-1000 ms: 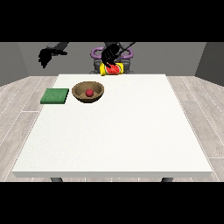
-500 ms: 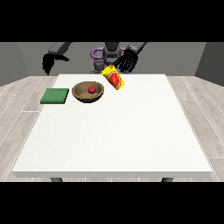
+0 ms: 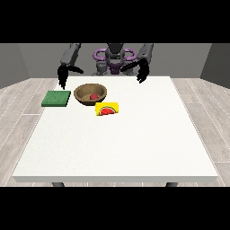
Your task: Pick the cup and pour the ball into the bowl, then pick the bowl and place it on the pad
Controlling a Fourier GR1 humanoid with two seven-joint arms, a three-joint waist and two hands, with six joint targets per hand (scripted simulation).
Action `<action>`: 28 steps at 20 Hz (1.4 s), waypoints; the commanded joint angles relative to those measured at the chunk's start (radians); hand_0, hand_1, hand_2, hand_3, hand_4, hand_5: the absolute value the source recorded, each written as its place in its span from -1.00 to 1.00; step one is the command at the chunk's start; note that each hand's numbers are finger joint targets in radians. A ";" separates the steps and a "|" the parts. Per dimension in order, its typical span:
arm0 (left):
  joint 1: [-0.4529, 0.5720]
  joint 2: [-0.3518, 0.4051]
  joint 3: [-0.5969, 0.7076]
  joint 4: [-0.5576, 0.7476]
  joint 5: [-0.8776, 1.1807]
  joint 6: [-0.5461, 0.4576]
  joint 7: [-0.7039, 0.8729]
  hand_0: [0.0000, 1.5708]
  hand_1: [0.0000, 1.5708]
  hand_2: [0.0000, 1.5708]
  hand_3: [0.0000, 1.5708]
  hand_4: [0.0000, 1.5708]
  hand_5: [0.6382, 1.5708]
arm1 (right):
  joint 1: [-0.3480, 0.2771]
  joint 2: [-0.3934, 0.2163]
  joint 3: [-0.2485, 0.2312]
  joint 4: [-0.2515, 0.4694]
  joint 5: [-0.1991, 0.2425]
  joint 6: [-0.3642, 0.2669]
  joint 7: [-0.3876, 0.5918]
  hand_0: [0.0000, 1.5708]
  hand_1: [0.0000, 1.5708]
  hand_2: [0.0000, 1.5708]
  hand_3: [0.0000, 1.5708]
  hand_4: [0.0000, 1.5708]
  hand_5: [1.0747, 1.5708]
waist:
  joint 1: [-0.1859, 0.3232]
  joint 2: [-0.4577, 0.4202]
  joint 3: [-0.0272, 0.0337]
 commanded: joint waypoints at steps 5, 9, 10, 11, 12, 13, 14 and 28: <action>0.080 0.063 0.093 -0.031 0.202 -0.220 -0.207 -1.00 -1.00 -1.00 -1.00 -1.00 0.98 | -0.090 0.061 0.000 0.063 0.014 -0.126 -0.016 -1.00 -1.00 -1.00 -1.00 -0.58 0.99 | 0.047 0.043 0.0090; 0.126 0.070 0.067 -0.108 0.188 -0.243 -0.225 -1.00 -1.00 -1.00 -1.00 -1.00 0.99 | -0.115 0.036 -0.053 0.231 -0.013 -0.097 -0.165 -1.00 -1.00 -1.00 -1.00 -0.67 0.98 | 0.089 0.070 0.0097; 0.138 0.085 0.070 -0.115 0.183 -0.252 -0.224 -1.00 -1.00 -1.00 -1.00 -1.00 0.99 | -0.123 -0.002 -0.064 0.269 -0.008 -0.082 -0.182 -1.00 -1.00 -1.00 -1.00 -0.67 0.98 | 0.087 0.079 0.0097; 0.114 0.098 0.094 -0.118 0.197 -0.263 -0.178 -1.00 -1.00 -1.00 -1.00 -1.00 0.99 | -0.128 0.015 -0.043 0.285 0.001 -0.106 -0.151 -1.00 -1.00 -1.00 -1.00 -0.68 0.98 | 0.061 0.045 0.0095; 0.127 0.098 0.122 -0.075 0.208 -0.260 -0.207 -1.00 -1.00 -1.00 -1.00 -1.00 0.99 | -0.141 0.048 0.002 0.251 0.020 -0.147 -0.091 -1.00 -1.00 -1.00 -1.00 -0.69 0.98 | 0.028 0.008 0.0092; 0.124 0.095 0.110 -0.095 0.198 -0.256 -0.248 -1.00 -1.00 -1.00 -1.00 -1.00 0.99 | -0.158 0.038 -0.028 0.311 0.014 -0.132 -0.199 -1.00 -1.00 -1.00 -1.00 -0.73 0.97 | 0.057 0.078 0.0095; 0.138 0.116 0.090 -0.159 0.208 -0.304 -0.191 -1.00 -1.00 -1.00 -1.00 -1.00 0.99 | -0.158 -0.032 -0.071 0.364 -0.017 -0.068 -0.205 -1.00 -1.00 -1.00 -1.00 -0.76 0.97 | 0.092 0.074 0.0098; 0.108 0.100 0.096 -0.245 0.206 -0.296 -0.153 -1.00 -1.00 -1.00 -1.00 -0.90 1.00 | -0.142 0.008 -0.069 0.577 0.025 -0.259 -0.219 0.85 0.85 1.00 -1.00 -0.40 0.76 | 0.115 0.154 0.0102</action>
